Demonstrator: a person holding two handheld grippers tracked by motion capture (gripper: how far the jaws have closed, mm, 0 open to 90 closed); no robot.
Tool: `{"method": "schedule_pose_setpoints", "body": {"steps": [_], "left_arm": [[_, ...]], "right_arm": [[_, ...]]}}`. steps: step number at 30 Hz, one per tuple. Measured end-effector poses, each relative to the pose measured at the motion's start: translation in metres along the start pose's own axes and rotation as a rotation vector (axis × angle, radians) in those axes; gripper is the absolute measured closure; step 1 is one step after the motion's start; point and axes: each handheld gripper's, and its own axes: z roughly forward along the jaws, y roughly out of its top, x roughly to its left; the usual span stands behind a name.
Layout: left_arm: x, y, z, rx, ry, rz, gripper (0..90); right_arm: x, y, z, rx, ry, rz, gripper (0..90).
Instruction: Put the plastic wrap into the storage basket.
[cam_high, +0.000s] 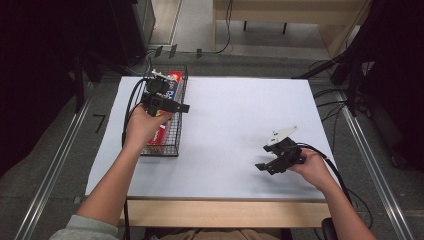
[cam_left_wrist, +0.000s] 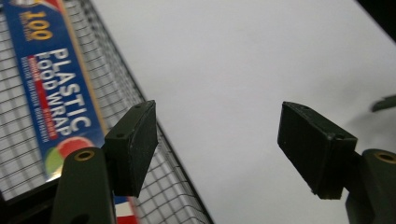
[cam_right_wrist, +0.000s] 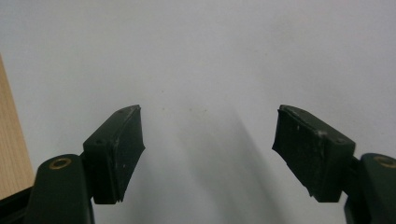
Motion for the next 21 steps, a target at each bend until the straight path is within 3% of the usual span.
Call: {"method": "schedule_pose_setpoints", "body": {"steps": [4, 6, 12, 21], "left_arm": [[-0.012, -0.006, -0.006, -0.014, -0.045, 0.062, 29.5], [-0.018, -0.011, -0.007, -0.007, -0.041, 0.097, 29.4], [-0.034, -0.026, -0.002, 0.002, -0.102, 0.154, 28.9], [-0.057, -0.049, 0.007, 0.020, -0.145, 0.239, 28.1]], "right_arm": [[-0.001, -0.001, 0.002, 0.003, 0.000, 0.003, 25.1], [-0.001, -0.001, 0.002, 0.001, 0.000, 0.005, 25.1], [-0.003, -0.002, 0.001, -0.005, 0.002, 0.016, 25.0], [-0.004, -0.003, 0.002, -0.009, 0.004, 0.027, 25.0]]}}
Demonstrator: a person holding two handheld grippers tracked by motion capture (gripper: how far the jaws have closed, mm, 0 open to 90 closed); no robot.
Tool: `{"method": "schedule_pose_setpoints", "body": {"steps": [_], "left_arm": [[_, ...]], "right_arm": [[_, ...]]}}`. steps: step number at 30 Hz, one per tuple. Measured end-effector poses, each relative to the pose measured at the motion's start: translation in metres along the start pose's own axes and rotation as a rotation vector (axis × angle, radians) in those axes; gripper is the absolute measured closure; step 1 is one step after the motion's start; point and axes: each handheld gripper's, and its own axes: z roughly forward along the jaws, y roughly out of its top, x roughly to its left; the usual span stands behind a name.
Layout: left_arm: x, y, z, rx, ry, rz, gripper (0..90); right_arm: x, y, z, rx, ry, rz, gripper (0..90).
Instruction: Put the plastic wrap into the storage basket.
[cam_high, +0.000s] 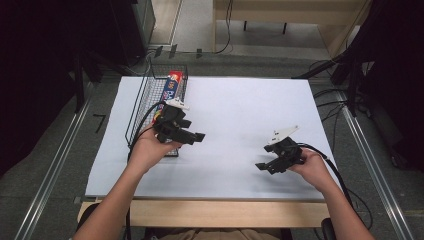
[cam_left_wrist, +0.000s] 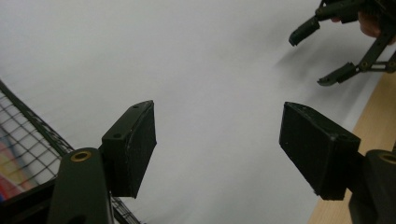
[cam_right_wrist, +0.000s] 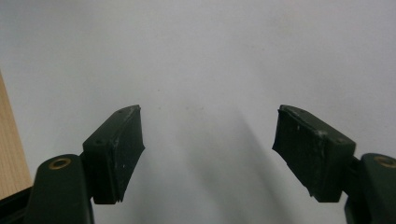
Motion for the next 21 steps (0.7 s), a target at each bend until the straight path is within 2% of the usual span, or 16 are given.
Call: {"method": "schedule_pose_setpoints", "body": {"steps": [7, 11, 15, 18, 21], "left_arm": [[-0.008, -0.016, 0.020, 0.033, -0.029, 0.031, 27.6], [-0.013, -0.021, 0.025, 0.032, -0.050, 0.058, 27.5], [-0.018, -0.024, 0.027, 0.037, -0.049, 0.070, 27.2], [-0.017, -0.026, 0.028, 0.044, -0.051, 0.077, 26.9], [-0.015, -0.028, 0.027, 0.032, -0.061, 0.057, 26.9]], "right_arm": [[-0.001, -0.001, 0.001, 0.001, 0.003, 0.009, 25.0], [-0.001, -0.002, 0.001, 0.002, 0.005, 0.012, 25.0], [-0.001, -0.002, 0.002, 0.002, 0.006, 0.013, 25.0], [-0.002, -0.004, 0.002, -0.002, 0.011, 0.020, 25.0], [-0.003, -0.004, 0.001, -0.010, 0.009, 0.022, 25.0]]}}
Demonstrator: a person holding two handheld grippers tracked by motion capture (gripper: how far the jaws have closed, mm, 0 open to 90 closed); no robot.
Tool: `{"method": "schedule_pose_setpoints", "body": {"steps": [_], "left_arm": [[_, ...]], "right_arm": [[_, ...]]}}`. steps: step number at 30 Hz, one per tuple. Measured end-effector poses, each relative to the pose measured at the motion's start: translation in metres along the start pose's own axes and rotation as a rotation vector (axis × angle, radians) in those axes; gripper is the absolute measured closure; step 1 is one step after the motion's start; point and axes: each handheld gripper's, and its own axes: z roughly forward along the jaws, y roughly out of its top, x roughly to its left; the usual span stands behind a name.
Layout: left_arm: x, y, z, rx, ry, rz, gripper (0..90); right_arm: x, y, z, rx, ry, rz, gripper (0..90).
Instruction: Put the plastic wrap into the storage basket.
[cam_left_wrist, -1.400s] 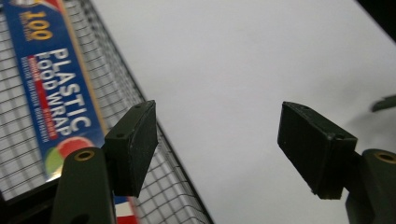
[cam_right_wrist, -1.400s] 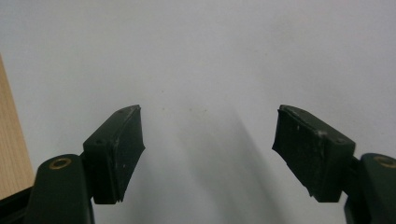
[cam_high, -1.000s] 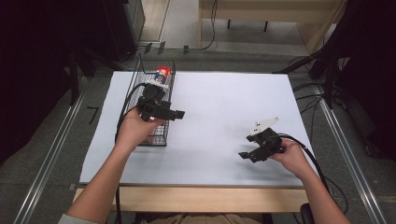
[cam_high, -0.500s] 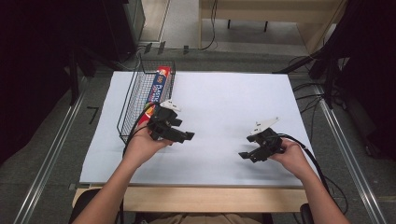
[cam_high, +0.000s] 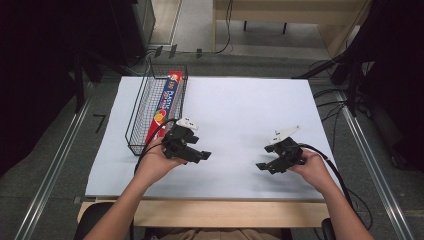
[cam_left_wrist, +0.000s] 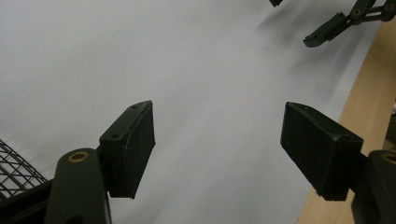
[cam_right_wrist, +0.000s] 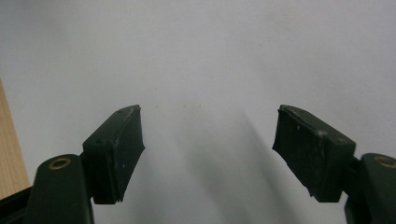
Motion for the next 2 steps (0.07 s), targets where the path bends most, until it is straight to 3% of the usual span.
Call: {"method": "schedule_pose_setpoints", "body": {"steps": [2], "left_arm": [[0.0005, -0.0002, -0.0020, -0.007, -0.001, -0.005, 27.0]], "right_arm": [[-0.0001, 0.0000, -0.0006, -0.005, -0.002, 0.007, 25.1]]}}
